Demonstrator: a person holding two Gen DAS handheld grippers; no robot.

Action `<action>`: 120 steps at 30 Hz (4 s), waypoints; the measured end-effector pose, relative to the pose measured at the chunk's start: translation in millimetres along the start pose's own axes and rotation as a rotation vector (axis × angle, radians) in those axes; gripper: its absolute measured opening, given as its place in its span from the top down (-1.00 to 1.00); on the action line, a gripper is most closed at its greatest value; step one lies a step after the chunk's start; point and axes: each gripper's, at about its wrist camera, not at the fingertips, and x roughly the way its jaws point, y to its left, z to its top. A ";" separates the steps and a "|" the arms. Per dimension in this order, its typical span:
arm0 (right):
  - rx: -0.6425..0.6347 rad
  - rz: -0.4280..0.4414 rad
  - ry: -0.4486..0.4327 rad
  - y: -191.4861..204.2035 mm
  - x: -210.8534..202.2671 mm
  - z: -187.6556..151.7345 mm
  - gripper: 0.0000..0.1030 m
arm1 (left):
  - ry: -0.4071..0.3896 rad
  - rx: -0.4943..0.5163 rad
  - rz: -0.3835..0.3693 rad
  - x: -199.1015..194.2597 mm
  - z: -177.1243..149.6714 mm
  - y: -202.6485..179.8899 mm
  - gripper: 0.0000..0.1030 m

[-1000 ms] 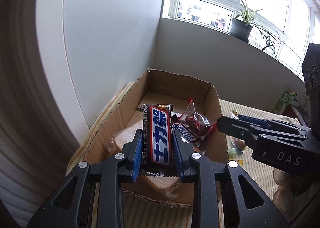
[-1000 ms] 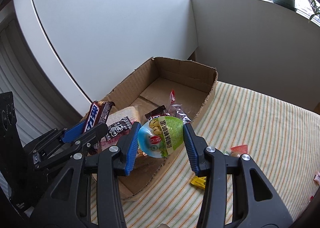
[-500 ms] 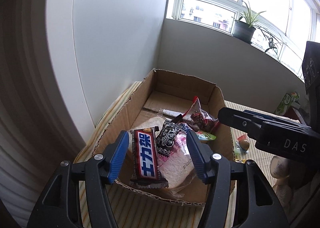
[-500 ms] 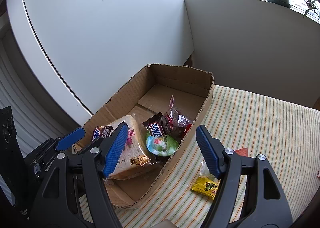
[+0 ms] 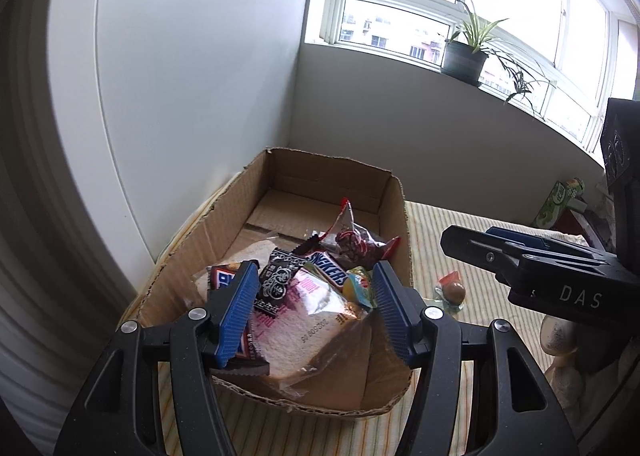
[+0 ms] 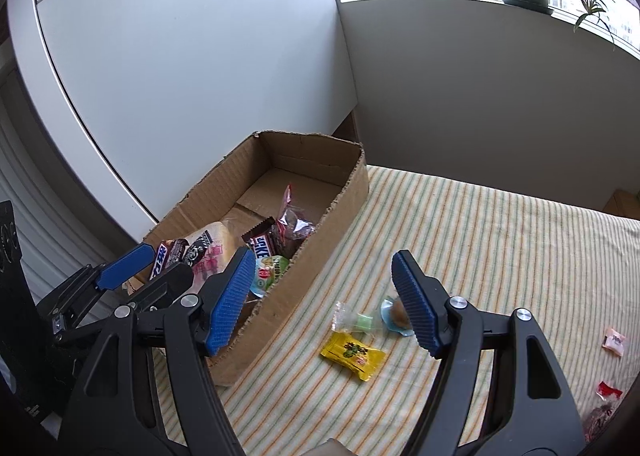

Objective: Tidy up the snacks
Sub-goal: 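Move the right gripper to the pink packet while the left gripper approaches the brown ball candy, then grasp the pink candy packet with the right gripper while the left gripper grasps the brown ball candy, then carry both snacks into the cardboard box and open both grippers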

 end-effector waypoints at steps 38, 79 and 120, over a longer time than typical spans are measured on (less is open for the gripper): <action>0.342 -0.193 0.119 -248.9 -71.6 -88.8 -0.43 | 0.206 0.171 -0.111 77.8 -25.5 -142.6 -0.14; 0.107 -0.267 0.204 -228.5 -43.9 -87.8 0.16 | 0.226 0.203 -0.077 99.9 -29.4 -153.7 -0.11; 0.035 -0.331 0.161 -217.7 -57.3 -82.9 0.60 | 0.218 0.260 -0.048 106.8 -32.8 -163.6 0.53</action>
